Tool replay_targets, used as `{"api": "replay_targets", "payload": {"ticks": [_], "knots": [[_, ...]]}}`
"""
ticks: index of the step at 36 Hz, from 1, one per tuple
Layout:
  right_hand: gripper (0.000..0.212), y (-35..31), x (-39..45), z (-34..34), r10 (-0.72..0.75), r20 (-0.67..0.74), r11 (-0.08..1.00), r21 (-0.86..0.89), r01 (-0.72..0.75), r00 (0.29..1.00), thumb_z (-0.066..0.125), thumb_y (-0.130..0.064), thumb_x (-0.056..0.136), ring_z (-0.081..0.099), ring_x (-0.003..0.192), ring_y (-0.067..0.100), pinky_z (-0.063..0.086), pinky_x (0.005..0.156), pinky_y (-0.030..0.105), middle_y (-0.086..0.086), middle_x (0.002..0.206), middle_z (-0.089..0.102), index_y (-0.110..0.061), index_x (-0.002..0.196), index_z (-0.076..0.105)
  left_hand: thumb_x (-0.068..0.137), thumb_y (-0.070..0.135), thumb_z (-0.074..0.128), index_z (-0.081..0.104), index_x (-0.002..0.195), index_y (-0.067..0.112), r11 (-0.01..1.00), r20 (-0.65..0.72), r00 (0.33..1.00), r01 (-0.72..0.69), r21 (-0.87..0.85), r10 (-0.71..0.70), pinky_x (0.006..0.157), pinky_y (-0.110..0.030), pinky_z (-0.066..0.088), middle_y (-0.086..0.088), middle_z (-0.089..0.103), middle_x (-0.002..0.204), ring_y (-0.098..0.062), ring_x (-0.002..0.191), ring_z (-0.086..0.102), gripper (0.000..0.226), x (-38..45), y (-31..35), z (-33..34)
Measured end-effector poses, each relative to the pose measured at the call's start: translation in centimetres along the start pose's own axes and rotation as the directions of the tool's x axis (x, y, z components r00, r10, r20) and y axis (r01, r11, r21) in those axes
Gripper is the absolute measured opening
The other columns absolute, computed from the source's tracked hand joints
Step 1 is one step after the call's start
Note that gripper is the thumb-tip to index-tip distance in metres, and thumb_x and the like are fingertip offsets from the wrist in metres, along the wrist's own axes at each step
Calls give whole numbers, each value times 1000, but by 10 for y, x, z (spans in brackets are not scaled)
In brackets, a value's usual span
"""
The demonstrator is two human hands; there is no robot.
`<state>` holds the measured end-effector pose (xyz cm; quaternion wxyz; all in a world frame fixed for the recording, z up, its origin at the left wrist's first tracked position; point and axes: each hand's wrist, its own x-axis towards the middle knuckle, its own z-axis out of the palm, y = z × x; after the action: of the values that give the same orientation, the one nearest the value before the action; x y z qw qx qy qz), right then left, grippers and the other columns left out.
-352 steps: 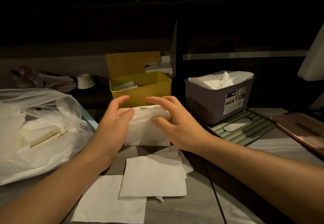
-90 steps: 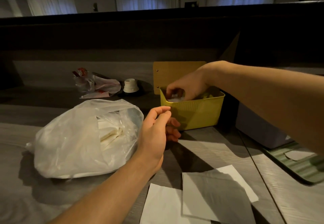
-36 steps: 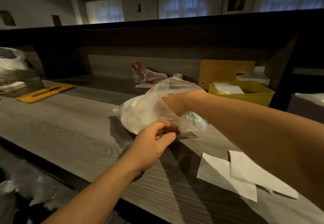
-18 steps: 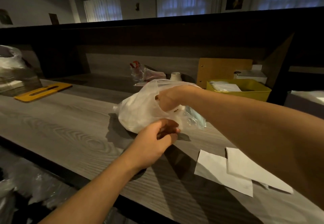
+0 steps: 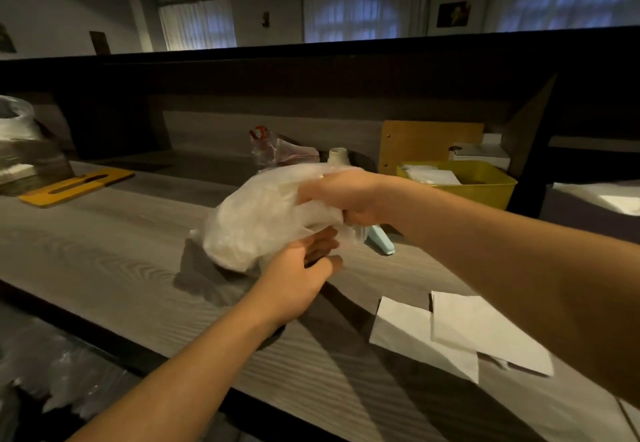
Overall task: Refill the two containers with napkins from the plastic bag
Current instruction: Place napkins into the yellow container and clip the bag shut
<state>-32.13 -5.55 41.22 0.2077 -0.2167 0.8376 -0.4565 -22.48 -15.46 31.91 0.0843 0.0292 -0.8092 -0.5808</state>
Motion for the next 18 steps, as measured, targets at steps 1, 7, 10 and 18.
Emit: {"api": "replay_targets", "payload": {"ticks": [1,7,10,18], "knots": [[23,2,-3,-5,-65,-41,994,-88,61,997,67,-30,93,68,92,19,58,83,31,4,101,69,-17,112,66,98,17,63,57,139,21,1000,-17,1000,16,-6,-16,114,-41,43,9,65,129,-12,124,59,42,2,0,0],[13,28,-36,-47,-265,-41,950,-183,254,963,66,-19,93,66,93,10,55,77,23,-5,102,68,-29,102,64,94,32,65,68,119,31,997,-104,991,80,-9,-81,107,-46,48,5,70,116,-18,113,63,25,10,-1,1],[27,54,-55,-71,-319,-51,904,-317,288,946,65,-20,95,64,101,9,54,87,28,-8,109,67,-30,119,65,94,27,65,63,117,39,998,-62,996,55,-35,-57,106,-43,50,7,69,120,-14,115,63,26,14,-2,0],[63,145,-103,-111,-241,60,762,-606,227,969,72,-28,91,46,124,-3,46,102,22,-21,141,42,-43,145,43,94,17,69,47,135,42,960,205,966,-200,198,159,114,-32,41,14,52,142,-3,133,48,53,21,8,34]]}}
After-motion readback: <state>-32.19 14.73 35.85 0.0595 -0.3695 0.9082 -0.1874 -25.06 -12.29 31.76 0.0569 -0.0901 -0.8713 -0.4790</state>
